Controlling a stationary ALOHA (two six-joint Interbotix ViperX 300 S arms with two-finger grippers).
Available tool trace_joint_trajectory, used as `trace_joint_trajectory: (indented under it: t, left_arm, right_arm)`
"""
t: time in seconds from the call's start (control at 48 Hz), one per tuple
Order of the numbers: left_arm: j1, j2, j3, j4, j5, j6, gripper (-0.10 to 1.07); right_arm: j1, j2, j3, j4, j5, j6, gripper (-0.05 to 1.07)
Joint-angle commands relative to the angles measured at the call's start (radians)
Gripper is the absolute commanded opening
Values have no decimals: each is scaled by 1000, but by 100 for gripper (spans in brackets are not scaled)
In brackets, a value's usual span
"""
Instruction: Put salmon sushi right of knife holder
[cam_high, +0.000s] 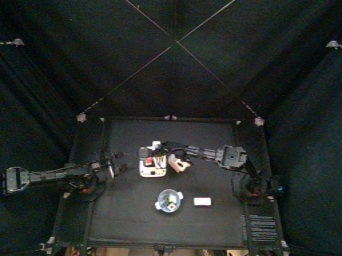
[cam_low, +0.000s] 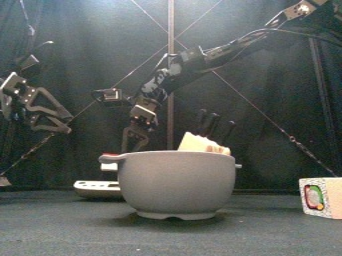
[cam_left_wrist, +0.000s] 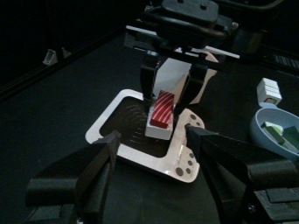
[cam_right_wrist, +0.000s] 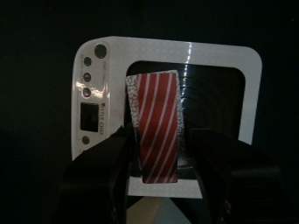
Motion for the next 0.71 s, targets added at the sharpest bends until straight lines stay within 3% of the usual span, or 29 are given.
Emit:
trace_joint_trajectory:
  t: [0.0,0.208,0.479,0.688]
  left_arm:
    - [2,3,-11,-2,-6,2,95]
    - [3,2,-12,-2,-6,2,95]
    - [3,3,-14,-2,-5,0,95]
    - [3,3,-12,-2,-5,0,95]
  right_arm:
    - [-6,-78,-8,32,-15,6,70]
    - [-12,-147,8,100,-57,143,70]
    - [-14,-252,97,-57,-64,453,70]
    - [-21,-376,232,-147,-126,695,69]
